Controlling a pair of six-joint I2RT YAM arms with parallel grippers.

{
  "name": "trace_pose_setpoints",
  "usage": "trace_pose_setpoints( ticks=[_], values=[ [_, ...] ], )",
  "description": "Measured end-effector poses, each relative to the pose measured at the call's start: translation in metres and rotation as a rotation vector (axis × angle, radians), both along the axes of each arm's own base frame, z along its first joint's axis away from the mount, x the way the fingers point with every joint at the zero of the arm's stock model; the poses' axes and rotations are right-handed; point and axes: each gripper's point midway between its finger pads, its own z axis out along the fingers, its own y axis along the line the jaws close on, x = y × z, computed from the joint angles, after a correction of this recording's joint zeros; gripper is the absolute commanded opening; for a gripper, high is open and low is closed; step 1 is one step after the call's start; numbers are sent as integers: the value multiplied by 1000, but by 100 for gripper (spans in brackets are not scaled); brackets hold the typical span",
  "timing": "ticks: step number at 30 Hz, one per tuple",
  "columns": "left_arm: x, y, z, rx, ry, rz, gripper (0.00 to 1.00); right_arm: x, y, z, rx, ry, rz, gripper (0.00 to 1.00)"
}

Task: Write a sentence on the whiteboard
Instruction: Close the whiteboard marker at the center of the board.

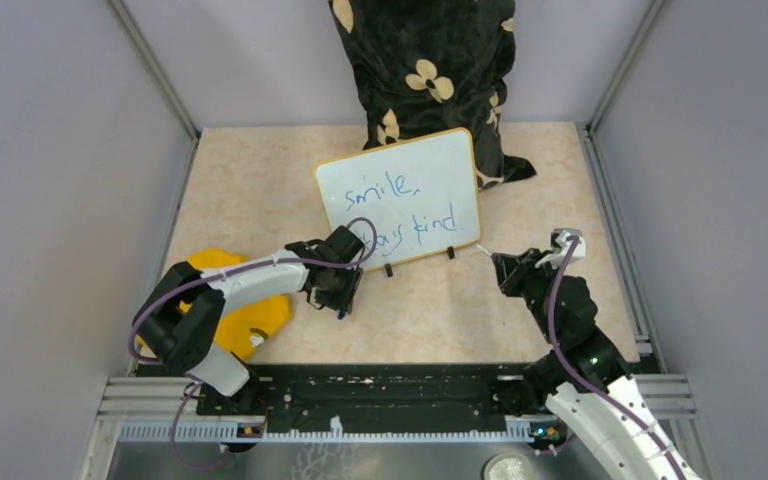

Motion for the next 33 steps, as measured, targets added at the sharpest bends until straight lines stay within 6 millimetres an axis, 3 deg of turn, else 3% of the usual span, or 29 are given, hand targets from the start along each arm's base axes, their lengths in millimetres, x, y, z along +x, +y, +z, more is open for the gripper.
trace_pose_setpoints(
  ticks=[23,33],
  values=[
    [2,-1,-4,110,-58,-38,32,0,0,0,0,0,0,0],
    [2,-3,-4,126,-67,-47,20,0,0,0,-1,0,0,0]
  ],
)
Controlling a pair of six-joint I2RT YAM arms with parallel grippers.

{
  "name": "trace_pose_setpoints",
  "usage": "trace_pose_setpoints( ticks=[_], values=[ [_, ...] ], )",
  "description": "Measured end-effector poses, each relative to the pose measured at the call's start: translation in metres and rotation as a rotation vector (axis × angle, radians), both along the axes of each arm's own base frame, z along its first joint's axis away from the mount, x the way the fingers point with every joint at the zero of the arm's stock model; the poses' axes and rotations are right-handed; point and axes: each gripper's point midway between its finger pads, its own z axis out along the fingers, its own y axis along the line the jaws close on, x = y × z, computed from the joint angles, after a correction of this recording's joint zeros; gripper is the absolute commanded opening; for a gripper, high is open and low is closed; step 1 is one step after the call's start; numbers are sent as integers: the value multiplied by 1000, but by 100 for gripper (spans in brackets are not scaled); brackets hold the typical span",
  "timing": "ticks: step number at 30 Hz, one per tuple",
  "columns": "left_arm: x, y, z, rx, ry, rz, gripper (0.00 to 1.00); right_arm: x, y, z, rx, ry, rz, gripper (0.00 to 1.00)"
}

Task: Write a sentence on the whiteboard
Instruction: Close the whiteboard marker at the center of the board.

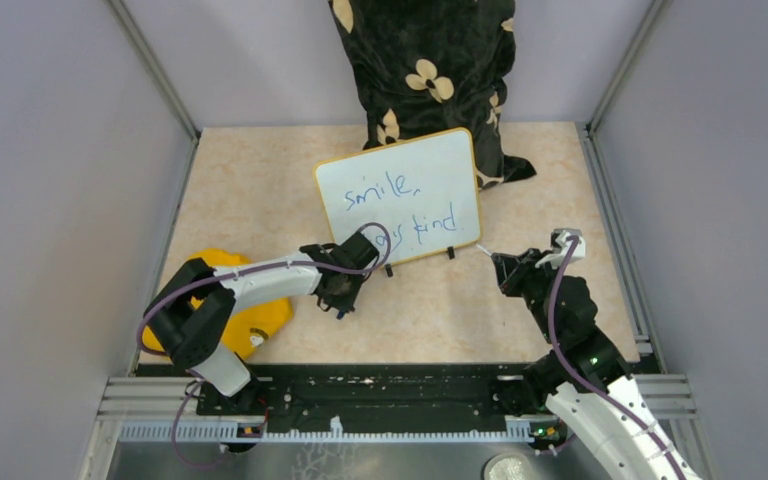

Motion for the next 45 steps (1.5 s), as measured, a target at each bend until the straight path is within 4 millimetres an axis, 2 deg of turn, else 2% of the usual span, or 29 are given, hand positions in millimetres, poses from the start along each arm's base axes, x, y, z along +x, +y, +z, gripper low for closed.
trace_pose_setpoints(
  ticks=[6,12,16,19,25,29,33,38,40,42,45],
  values=[
    [0,-1,1,-4,-1,6,0,0,0,0,0,0,0,0],
    [0,-1,5,-17,-12,29,0,0,0,0,0,0,0,0],
    [2,-1,17,-41,-46,48,0,0,0,0,0,0,0,0],
    [8,-4,44,-97,-116,60,0,0,0,0,1,0,0,0],
    [34,-19,138,-330,-372,74,0,1,3,5,7,-17,12,0],
    [47,-25,192,-457,-509,77,0,10,12,14,10,-24,37,0],
    [60,-29,237,-564,-613,85,0,26,26,42,24,-49,65,0],
    [88,-23,282,-724,-689,141,0,42,43,117,66,-211,79,0],
    [102,-14,295,-796,-702,183,0,38,58,148,78,-293,103,0],
    [112,-8,309,-887,-710,221,0,26,84,173,77,-369,159,0],
    [120,-3,333,-1037,-727,250,0,2,120,198,50,-476,234,0]
  ],
)
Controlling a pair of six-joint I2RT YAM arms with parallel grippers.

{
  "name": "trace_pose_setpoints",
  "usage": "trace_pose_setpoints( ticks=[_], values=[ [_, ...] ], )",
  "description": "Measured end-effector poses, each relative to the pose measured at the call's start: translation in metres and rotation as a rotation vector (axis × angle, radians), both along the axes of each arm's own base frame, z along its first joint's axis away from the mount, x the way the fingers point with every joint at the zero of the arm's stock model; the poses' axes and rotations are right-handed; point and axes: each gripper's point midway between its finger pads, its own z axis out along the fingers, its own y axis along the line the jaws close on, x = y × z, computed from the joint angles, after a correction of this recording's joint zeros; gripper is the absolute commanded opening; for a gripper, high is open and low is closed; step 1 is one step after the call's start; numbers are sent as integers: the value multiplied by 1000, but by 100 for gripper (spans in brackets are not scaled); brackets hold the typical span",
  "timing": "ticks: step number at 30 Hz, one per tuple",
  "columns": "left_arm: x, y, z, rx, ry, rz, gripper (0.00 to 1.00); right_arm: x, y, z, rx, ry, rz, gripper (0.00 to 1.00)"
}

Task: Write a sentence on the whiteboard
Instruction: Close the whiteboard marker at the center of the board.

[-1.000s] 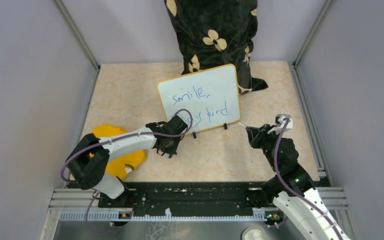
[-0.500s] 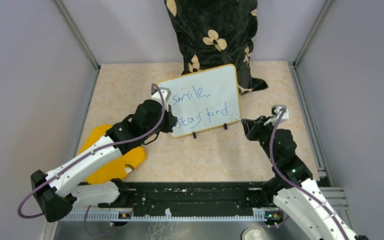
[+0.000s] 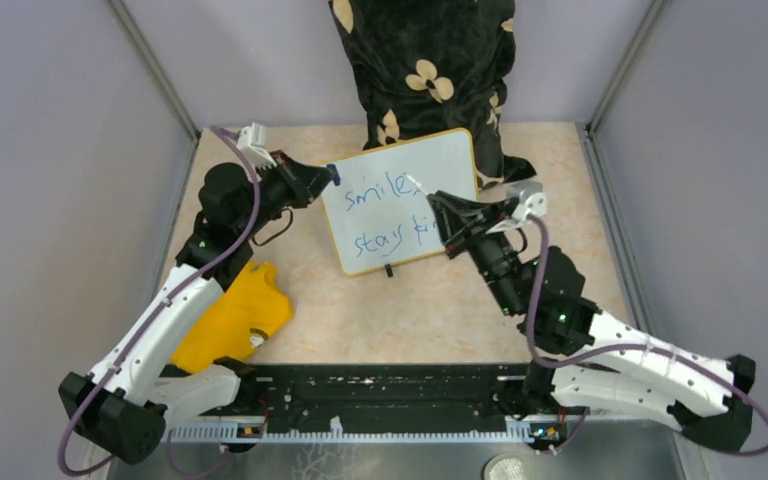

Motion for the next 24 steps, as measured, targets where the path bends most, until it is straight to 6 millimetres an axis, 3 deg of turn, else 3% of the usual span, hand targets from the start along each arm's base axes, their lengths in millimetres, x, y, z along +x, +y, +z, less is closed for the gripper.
trace_pose_setpoints(
  ticks=[4,6,12,19,24],
  values=[
    [-11,-8,33,-168,-52,-75,0,-28,36,11,-82,-137,4,0],
    [-22,-10,50,-235,-78,-115,0,-44,57,-3,-163,-222,-2,0],
    [-61,-5,94,-438,-158,-212,0,-62,76,-24,-276,-368,-45,0],
    [-83,-5,107,-603,-118,-292,0,-73,75,-9,-285,-531,-143,0],
    [-90,-4,113,-686,-68,-320,0,-88,96,-14,-397,-683,-170,0]
  ],
)
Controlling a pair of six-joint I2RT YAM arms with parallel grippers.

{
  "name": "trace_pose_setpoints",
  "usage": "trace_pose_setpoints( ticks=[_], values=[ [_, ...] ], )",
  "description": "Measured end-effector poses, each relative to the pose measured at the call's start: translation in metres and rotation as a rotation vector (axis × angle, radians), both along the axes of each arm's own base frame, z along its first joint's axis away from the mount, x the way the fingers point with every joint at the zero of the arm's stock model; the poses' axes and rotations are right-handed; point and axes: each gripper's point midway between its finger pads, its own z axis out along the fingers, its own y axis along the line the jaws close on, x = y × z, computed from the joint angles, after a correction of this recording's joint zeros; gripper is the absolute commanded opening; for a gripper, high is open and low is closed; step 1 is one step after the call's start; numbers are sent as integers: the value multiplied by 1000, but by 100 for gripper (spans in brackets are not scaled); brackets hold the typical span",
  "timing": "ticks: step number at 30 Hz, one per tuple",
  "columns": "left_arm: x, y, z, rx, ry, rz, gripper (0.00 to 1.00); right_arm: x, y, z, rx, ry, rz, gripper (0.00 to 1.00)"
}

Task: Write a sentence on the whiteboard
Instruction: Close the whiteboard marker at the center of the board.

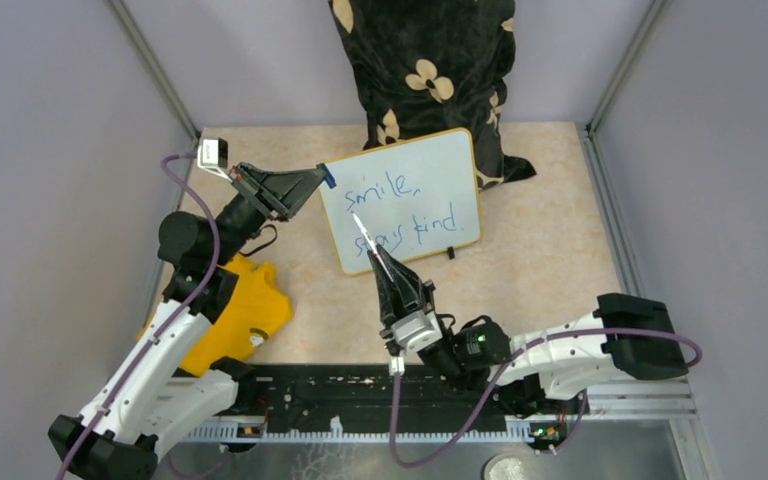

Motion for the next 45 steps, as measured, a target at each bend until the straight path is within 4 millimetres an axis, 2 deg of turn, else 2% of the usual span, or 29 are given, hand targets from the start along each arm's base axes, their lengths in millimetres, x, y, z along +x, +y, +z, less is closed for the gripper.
trace_pose_setpoints(
  ticks=[7,12,16,26,45],
  values=[
    [-7,1,10,-68,31,-50,0,-12,13,4,-61,-106,10,0],
    [-11,0,16,-102,36,-79,0,-18,16,24,-12,-134,37,0],
    [-13,1,21,-130,29,-94,0,-20,16,35,42,-118,72,0],
    [-13,0,26,-159,22,-117,0,-16,15,46,133,-65,120,0],
    [-22,-1,28,-147,3,-148,0,-7,11,49,180,-26,128,0]
  ],
)
